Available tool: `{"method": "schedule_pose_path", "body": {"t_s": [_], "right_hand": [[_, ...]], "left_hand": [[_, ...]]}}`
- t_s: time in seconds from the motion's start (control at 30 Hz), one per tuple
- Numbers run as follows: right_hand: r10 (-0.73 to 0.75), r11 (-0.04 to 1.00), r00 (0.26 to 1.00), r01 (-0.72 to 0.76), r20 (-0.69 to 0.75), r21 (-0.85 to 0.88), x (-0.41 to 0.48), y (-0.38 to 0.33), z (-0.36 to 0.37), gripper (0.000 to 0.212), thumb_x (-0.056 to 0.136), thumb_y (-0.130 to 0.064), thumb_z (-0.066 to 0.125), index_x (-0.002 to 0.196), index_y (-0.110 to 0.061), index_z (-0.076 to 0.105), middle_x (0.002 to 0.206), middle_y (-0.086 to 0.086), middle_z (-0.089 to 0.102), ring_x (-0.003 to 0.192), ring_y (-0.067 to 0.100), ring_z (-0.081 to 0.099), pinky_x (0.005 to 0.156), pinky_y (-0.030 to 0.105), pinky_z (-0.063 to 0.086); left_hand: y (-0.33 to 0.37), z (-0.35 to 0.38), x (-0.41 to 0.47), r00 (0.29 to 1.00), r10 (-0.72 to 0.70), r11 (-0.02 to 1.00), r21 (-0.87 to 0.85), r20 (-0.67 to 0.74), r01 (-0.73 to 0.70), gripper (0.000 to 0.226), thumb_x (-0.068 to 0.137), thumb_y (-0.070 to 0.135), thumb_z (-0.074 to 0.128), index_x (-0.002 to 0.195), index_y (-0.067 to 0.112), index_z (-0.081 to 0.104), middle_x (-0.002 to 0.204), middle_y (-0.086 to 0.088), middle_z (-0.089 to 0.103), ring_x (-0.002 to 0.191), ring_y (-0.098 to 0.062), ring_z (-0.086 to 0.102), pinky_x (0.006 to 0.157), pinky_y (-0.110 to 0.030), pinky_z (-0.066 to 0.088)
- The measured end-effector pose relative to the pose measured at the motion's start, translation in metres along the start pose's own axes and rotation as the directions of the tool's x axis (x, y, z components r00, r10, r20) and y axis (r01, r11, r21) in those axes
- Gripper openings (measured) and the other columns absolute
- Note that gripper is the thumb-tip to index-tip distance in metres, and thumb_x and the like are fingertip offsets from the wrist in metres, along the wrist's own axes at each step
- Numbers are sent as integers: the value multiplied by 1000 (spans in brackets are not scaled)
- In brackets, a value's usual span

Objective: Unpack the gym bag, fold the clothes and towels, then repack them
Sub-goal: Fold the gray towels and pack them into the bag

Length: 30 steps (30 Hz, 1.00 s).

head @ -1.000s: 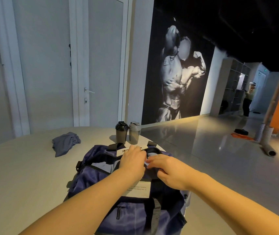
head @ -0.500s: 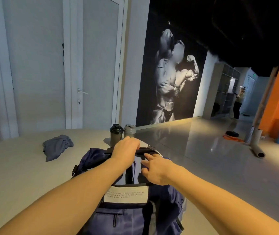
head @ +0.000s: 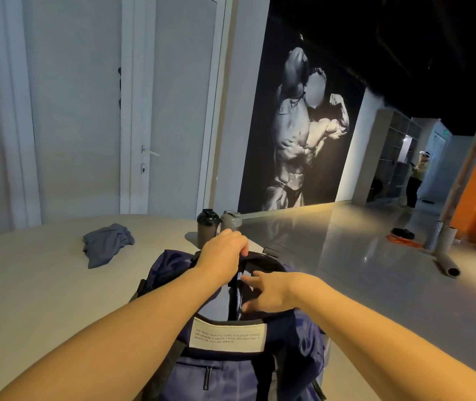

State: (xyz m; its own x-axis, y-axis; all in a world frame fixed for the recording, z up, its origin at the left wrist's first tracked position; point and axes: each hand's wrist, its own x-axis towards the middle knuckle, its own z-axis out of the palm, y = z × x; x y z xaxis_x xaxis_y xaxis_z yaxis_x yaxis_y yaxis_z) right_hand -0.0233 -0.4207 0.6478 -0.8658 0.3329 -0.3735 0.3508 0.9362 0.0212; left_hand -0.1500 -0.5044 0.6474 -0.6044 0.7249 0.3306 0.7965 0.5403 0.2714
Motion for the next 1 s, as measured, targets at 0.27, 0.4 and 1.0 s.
{"method": "schedule_pose_path", "body": {"t_s": [0.27, 0.4, 1.0], "right_hand": [[87, 981, 993, -71, 81, -182, 12, -14, 16, 84, 93, -66, 52, 160, -39, 8, 166, 4, 20, 148, 36, 29, 117, 49, 28], [25, 998, 998, -22, 53, -57, -7, -12, -5, 72, 93, -56, 59, 156, -36, 30, 146, 2, 51, 131, 30, 50, 106, 43, 43], [-70, 917, 902, 226, -426, 328, 158, -209, -90, 19, 96, -10, 58, 102, 0, 71, 89, 16, 76, 76, 27, 76, 76, 43, 64]], "left_hand": [[-8, 14, -13, 997, 77, 996, -47, -20, -77, 18, 96, 15, 67, 107, 30, 64, 116, 0, 55, 99, -20, 61, 94, -36, 56], [-22, 10, -33, 986, 167, 968, -188, -14, -167, 12, 98, 21, 65, 104, 32, 66, 111, 5, 62, 94, -14, 63, 88, -33, 58], [-282, -34, -71, 930, -353, 909, -273, -106, 314, 16, 95, 13, 58, 87, 9, 70, 88, -11, 73, 85, -30, 67, 74, -42, 54]]}}
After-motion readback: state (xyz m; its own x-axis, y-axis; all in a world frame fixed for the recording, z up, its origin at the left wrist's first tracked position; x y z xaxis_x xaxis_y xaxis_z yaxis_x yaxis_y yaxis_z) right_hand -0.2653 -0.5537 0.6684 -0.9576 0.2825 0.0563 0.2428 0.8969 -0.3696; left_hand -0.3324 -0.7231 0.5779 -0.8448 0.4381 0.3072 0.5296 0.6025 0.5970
